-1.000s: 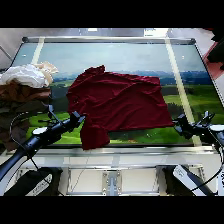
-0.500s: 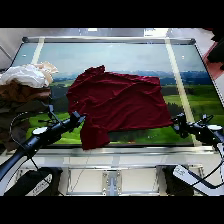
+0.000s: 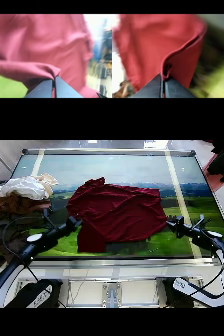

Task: Fold the shirts.

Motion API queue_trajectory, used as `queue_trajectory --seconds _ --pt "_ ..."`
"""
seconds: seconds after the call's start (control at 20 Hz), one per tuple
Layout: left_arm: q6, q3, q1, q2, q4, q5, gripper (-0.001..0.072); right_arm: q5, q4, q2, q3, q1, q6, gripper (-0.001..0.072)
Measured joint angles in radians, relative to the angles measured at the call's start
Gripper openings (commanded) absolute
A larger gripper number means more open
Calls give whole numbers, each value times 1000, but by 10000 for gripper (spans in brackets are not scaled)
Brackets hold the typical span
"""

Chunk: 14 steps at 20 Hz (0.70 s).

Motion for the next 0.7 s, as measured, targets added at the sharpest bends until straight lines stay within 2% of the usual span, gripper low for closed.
queue_trajectory --seconds 0.15,0.25,0.5,0.7 --pt "69 171 109 84 64 -66 13 111 32 135 132 -14 -54 30" --pt "68 306 177 160 183 -110 13 162 10 261 237 -52 -50 30" --pt "-135 645 258 354 631 -203 13 251 -153 584 517 -185 31 30" --pt "-276 911 273 410 933 -238 12 169 -285 710 750 -236 73 29"
